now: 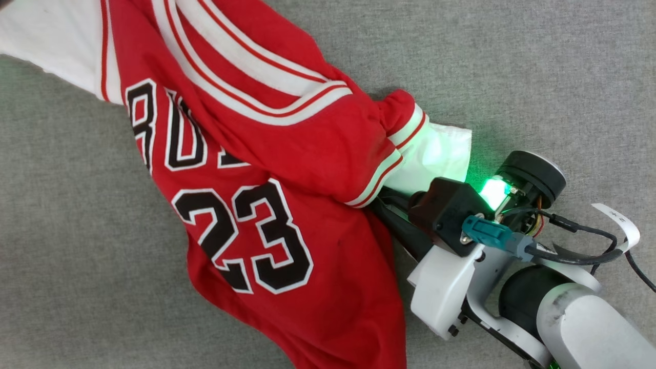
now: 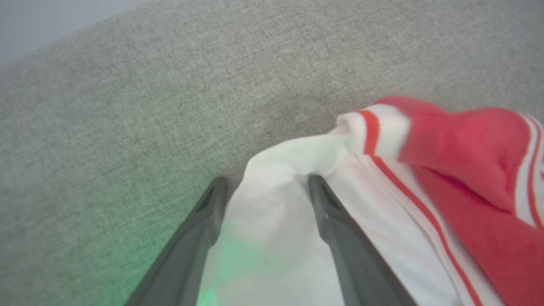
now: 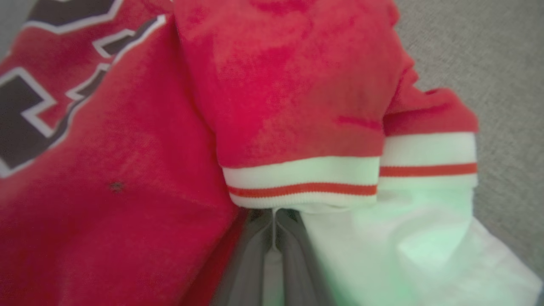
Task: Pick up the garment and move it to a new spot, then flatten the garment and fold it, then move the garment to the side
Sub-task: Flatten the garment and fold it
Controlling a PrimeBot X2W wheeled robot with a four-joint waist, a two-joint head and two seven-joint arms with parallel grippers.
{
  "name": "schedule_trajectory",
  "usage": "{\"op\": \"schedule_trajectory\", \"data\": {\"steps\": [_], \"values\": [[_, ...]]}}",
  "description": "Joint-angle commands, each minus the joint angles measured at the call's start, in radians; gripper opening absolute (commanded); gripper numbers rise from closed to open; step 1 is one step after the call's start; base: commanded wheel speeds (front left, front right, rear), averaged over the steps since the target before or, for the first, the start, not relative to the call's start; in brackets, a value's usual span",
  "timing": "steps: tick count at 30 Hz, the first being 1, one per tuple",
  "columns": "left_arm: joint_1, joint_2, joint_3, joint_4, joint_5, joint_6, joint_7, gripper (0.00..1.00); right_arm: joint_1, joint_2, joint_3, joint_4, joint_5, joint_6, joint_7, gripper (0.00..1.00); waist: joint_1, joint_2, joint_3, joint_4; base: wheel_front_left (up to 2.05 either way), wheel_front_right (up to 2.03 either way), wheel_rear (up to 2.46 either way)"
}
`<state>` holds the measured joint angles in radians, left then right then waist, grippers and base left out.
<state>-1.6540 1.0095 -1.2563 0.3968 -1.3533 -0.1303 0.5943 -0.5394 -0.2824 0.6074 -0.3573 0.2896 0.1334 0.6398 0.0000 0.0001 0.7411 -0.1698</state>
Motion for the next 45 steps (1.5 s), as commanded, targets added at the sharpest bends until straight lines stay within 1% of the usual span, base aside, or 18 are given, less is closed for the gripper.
{"op": "schedule_trajectory", "data": {"steps": [1,2,3,4,5,6,12,18,21,24,27,30,31,34,37,41,43,45], "values": [[0.06,-0.006,-0.042,0.001,-0.019,0.0,0.058,1.0,0.04,-0.031,-0.006,0.071,-0.024,-0.006,0.032,0.0,0.0,-0.0001,-0.001,0.003,0.0,0.0,0.0],[0.058,-0.008,-0.043,-0.005,-0.028,0.0,0.074,0.84,0.04,-0.029,-0.008,0.071,-0.025,-0.006,0.032,0.0,0.0,-0.0001,-0.002,0.004,0.0,0.0,0.0],[0.054,-0.009,-0.043,-0.011,-0.03,0.0,0.079,0.49,0.038,-0.027,-0.01,0.07,-0.026,-0.006,0.031,0.0,0.0,-0.0001,-0.002,0.004,0.0,0.0,0.0],[0.053,-0.011,-0.043,-0.016,-0.033,-0.001,0.079,0.19,0.037,-0.024,-0.012,0.07,-0.027,-0.006,0.03,0.0,0.0,-0.0001,-0.003,0.004,0.0,0.0,0.0],[0.054,-0.013,-0.042,-0.019,-0.037,-0.001,0.078,0.0,0.036,-0.023,-0.013,0.071,-0.026,-0.006,0.028,0.0,0.0,-0.0001,-0.004,0.005,0.0,0.0,0.0],[0.055,-0.02,-0.038,-0.028,-0.047,0.0,0.037,0.0,0.035,-0.014,-0.039,0.068,-0.033,-0.008,0.014,0.0,0.0,-0.0001,-0.011,0.008,0.0,0.0,0.0],[0.057,-0.031,-0.02,-0.043,-0.094,0.0,-0.116,0.0,0.054,0.019,-0.133,0.043,-0.032,-0.009,-0.021,0.0,0.0,-0.0001,-0.059,0.024,0.0,0.0,0.0],[0.094,-0.032,-0.012,-0.088,-0.127,0.0,-0.265,0.0,0.076,0.034,-0.238,0.008,0.004,-0.003,-0.013,0.0,0.0,-0.0001,-0.132,0.057,0.0,0.0,0.0],[0.106,-0.035,0.004,-0.106,-0.136,0.0,-0.365,0.0,0.079,0.035,-0.312,-0.007,0.02,-0.003,-0.005,0.0,0.0,-0.0001,-0.164,0.075,0.0,0.0,0.0],[0.117,-0.046,0.023,-0.127,-0.148,0.0,-0.463,0.0,0.062,0.062,-0.412,-0.013,0.037,-0.003,-0.001,0.0,0.0,-0.0001,-0.181,0.093,0.0,0.0,0.0],[0.125,-0.056,0.05,-0.127,-0.174,0.0,-0.546,0.0,0.006,0.088,-0.512,0.004,0.036,-0.003,-0.01,0.0,0.0,-0.0001,-0.184,0.106,0.0,0.0,0.0],[0.106,-0.082,0.078,-0.075,-0.182,0.0,-0.613,0.0,-0.096,0.128,-0.605,0.058,0.032,-0.003,-0.039,0.0,0.0,-0.0001,-0.173,0.111,0.0,0.0,0.0],[0.094,-0.094,0.083,-0.052,-0.169,0.0,-0.631,0.0,-0.143,0.139,-0.63,0.085,0.024,-0.003,-0.051,0.0,0.0,-0.0001,-0.167,0.11,0.0,0.0,0.0],[0.053,-0.138,0.11,0.03,-0.163,0.0,-0.684,0.0,-0.306,0.159,-0.695,0.19,-0.009,-0.003,-0.101,0.0,0.0,-0.0001,-0.145,0.106,0.0,0.0,0.0],[-0.016,-0.183,0.141,0.144,-0.143,0.0,-0.738,0.0,-0.489,0.181,-0.762,0.313,-0.043,-0.003,-0.164,0.0,0.0,-0.0001,-0.122,0.101,0.0,0.0,0.0],[-0.138,-0.255,0.191,0.282,-0.114,0.001,-0.812,0.0,-0.733,0.19,-0.845,0.473,-0.104,-0.003,-0.261,0.0,0.0,-0.0001,-0.097,0.096,0.0,0.0,0.0],[-0.202,-0.284,0.236,0.339,-0.11,0.001,-0.841,0.0,-0.84,0.194,-0.883,0.534,-0.135,-0.003,-0.314,0.0,0.0,-0.0001,-0.092,0.094,0.0,0.0,0.0],[-0.263,-0.311,0.288,0.365,-0.103,0.001,-0.855,0.0,-0.939,0.195,-0.92,0.586,-0.158,-0.003,-0.372,0.0,0.0,-0.0001,-0.09,0.094,0.0,0.0,0.0]]}}
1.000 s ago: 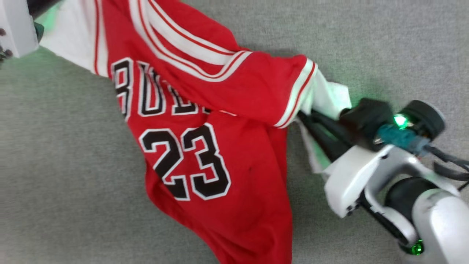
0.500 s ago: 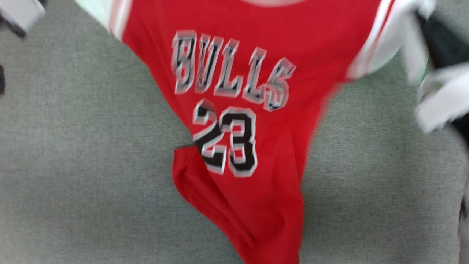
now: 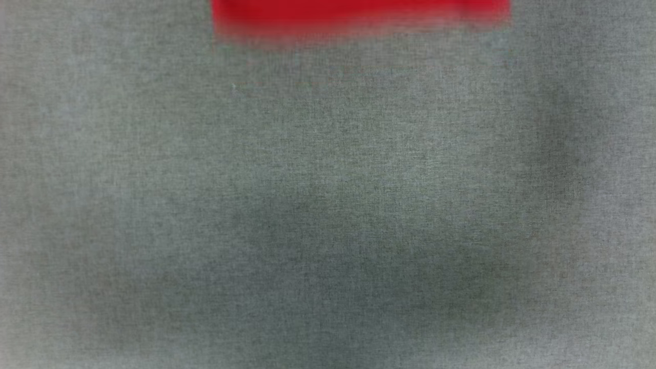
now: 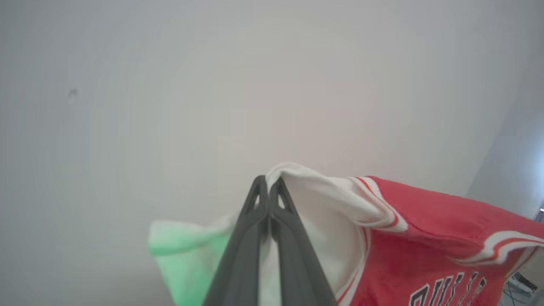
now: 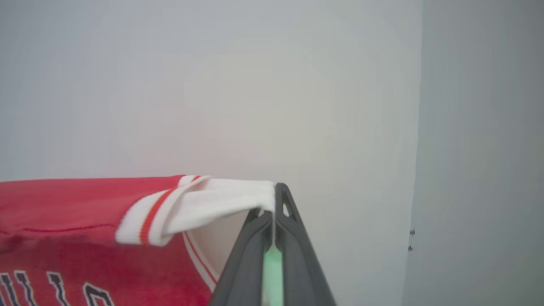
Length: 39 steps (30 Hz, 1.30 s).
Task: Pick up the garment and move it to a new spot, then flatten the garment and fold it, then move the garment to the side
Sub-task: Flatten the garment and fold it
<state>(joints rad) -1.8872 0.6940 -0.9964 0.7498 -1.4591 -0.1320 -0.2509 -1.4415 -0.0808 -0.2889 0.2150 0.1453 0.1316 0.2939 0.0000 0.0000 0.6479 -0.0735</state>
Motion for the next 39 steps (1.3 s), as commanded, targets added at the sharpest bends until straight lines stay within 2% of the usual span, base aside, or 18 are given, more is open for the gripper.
{"op": "schedule_trajectory", "data": {"steps": [1,3,7,11,16,20,21,22,24,29,33,39], "values": [[-0.047,-0.008,0.056,0.01,0.001,0.003,-0.013,0.0,-0.075,-0.008,-0.034,0.039,-0.023,-0.002,-0.052,0.0,0.0,0.0,0.001,-0.002,0.0,0.0,0.0],[-0.072,-0.02,0.13,-0.001,0.015,0.003,-0.014,0.0,-0.135,-0.018,-0.049,0.085,-0.038,-0.002,-0.099,0.0,0.0,0.0,-0.003,-0.002,0.0,0.0,0.0],[-0.005,-0.036,0.187,-0.045,0.037,0.003,-0.014,0.0,-0.159,-0.038,-0.05,0.162,-0.051,-0.002,-0.142,0.0,0.0,0.0,-0.014,0.003,0.0,0.0,0.0],[0.109,-0.007,0.202,-0.132,-0.006,0.003,-0.014,0.0,-0.082,-0.06,-0.018,0.209,-0.023,-0.002,-0.151,0.0,0.0,0.0,-0.019,0.004,0.0,0.0,0.0],[0.332,0.061,0.179,-0.316,-0.096,0.002,0.006,0.0,0.097,-0.104,0.063,0.169,0.056,-0.002,-0.116,0.0,0.0,0.0,-0.034,0.014,0.0,0.0,0.0],[0.531,0.145,0.122,-0.505,-0.15,0.002,0.068,0.0,0.298,-0.145,0.133,0.064,0.138,-0.002,-0.058,0.0,0.0,0.0,-0.065,0.022,0.0,0.0,0.0],[0.531,0.145,0.122,-0.505,-0.15,0.002,0.068,0.0,0.298,-0.145,0.133,0.064,0.138,-0.002,-0.058,0.0,0.0,0.0,-0.065,0.022,0.0,0.0,0.0],[0.62,0.184,0.099,-0.586,-0.152,0.002,0.074,0.0,0.408,-0.154,0.144,-0.017,0.166,-0.002,-0.016,0.0,0.0,0.0,-0.082,0.028,0.0,0.0,0.0],[0.665,0.2,0.097,-0.624,-0.17,0.002,0.068,0.0,0.461,-0.157,0.144,-0.057,0.185,-0.002,0.008,0.0,0.0,0.0,-0.09,0.03,0.0,0.0,0.0],[0.885,0.275,0.072,-0.794,-0.186,0.002,0.031,0.0,0.744,-0.15,0.107,-0.265,0.245,-0.001,0.138,0.0,0.0,0.0,-0.14,0.036,0.0,0.0,0.0],[1.045,0.319,0.073,-0.892,-0.192,0.002,0.003,0.0,0.943,-0.134,0.074,-0.399,0.277,-0.001,0.232,0.0,0.0,0.0,-0.18,0.035,0.0,0.0,0.0],[1.262,0.341,0.088,-0.96,-0.163,0.002,-0.012,0.0,1.171,-0.117,0.049,-0.521,0.326,-0.001,0.337,0.0,0.0,0.0,-0.236,0.03,0.0,0.0,0.0]]}}
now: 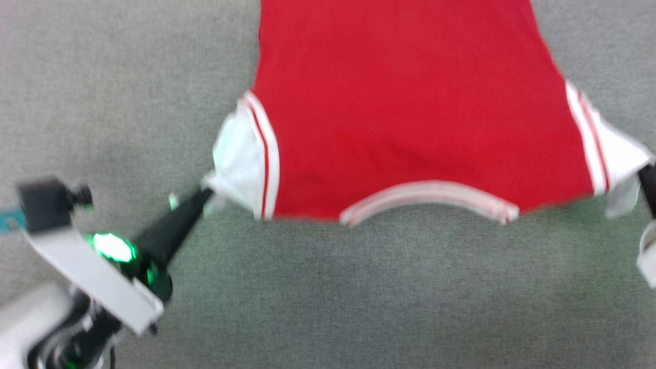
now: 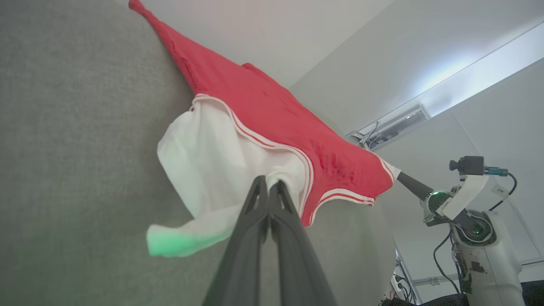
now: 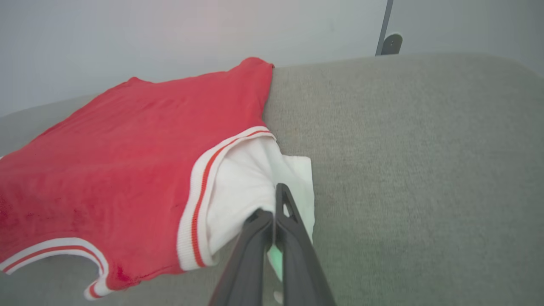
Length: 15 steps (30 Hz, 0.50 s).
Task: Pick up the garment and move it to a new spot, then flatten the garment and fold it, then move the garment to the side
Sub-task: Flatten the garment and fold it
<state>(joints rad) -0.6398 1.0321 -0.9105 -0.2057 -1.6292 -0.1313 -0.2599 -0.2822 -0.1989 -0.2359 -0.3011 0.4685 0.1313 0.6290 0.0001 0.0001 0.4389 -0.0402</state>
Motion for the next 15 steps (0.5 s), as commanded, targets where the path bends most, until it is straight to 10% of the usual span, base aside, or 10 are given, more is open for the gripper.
{"op": "schedule_trajectory", "data": {"steps": [1,15], "values": [[0.045,0.008,0.003,-0.013,0.015,0.001,-0.004,0.0,0.04,0.004,-0.005,-0.02,0.007,-0.001,0.015,0.0,-0.0001,-0.0001,-0.034,-0.004,0.0,0.0,0.0],[0.332,0.096,0.021,-0.191,0.059,0.001,-0.003,0.0,0.34,0.034,-0.052,-0.192,0.052,-0.001,0.129,0.0,-0.0001,-0.0001,-0.071,0.006,0.0,0.0,0.0]]}}
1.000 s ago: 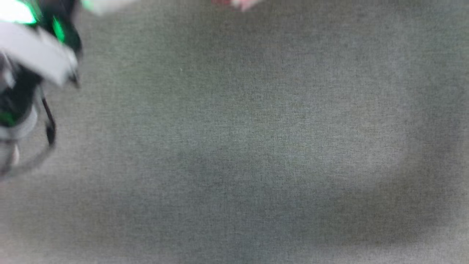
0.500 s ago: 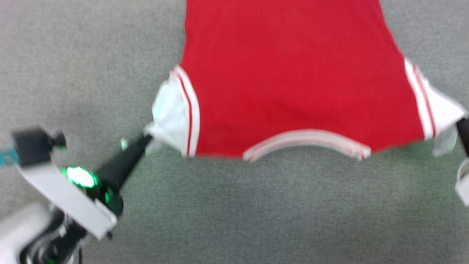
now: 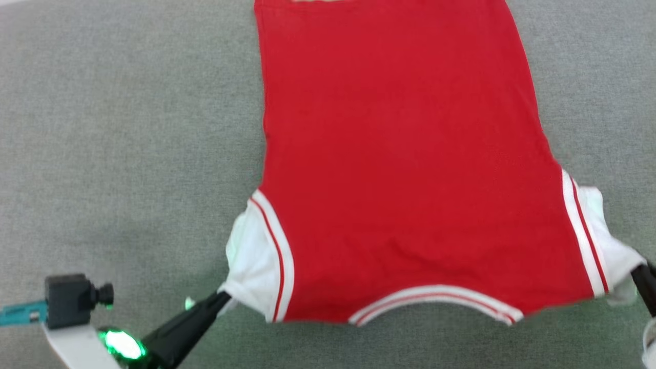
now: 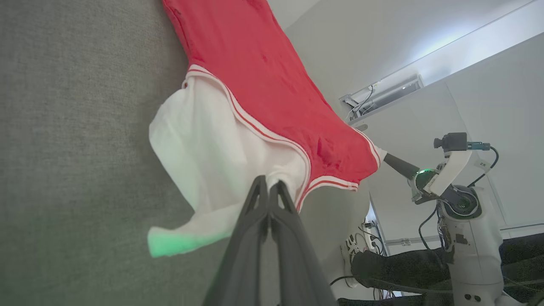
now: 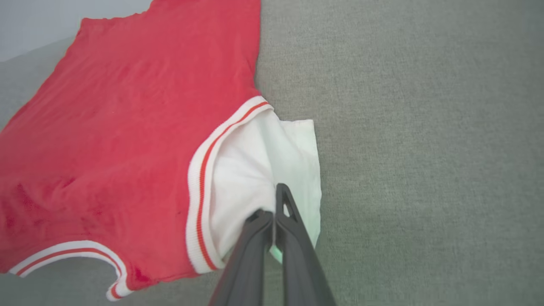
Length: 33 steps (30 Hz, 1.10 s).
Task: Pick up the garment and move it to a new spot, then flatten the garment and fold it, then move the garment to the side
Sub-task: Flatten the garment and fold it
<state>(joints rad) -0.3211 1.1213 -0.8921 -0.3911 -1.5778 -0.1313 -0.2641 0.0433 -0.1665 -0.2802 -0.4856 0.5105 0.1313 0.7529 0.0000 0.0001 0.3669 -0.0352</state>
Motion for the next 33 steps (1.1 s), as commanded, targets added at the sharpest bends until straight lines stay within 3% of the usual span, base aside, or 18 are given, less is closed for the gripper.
{"op": "schedule_trajectory", "data": {"steps": [1,6,12,21,33], "values": [[0.026,0.015,0.004,-0.017,0.009,0.001,0.001,0.0,0.032,0.004,-0.012,-0.02,0.014,-0.001,0.016,0.0,0.0,-0.0001,0.002,0.002,0.0,0.0,0.0],[0.071,0.059,-0.004,-0.052,0.028,0.001,0.001,0.0,0.101,0.009,-0.023,-0.075,0.034,-0.001,0.051,0.0,0.0,-0.0001,0.011,0.001,0.0,0.0,0.0],[0.049,0.03,-0.02,0.021,0.07,0.001,0.018,0.0,0.086,-0.008,0.023,-0.021,0.022,-0.001,0.041,0.0,0.0,-0.0001,0.018,-0.008,0.0,0.0,0.0],[-0.007,-0.106,-0.068,0.168,0.071,0.001,0.055,0.0,0.03,-0.044,0.126,0.196,0.033,-0.001,-0.031,0.0,0.0,-0.0001,0.032,-0.001,0.0,0.0,0.0],[-0.046,-0.205,-0.133,0.366,0.127,0.002,0.055,0.0,0.02,-0.088,0.256,0.453,-0.011,-0.002,-0.127,0.0,0.0,-0.0001,0.041,0.012,0.0,0.0,0.0]]}}
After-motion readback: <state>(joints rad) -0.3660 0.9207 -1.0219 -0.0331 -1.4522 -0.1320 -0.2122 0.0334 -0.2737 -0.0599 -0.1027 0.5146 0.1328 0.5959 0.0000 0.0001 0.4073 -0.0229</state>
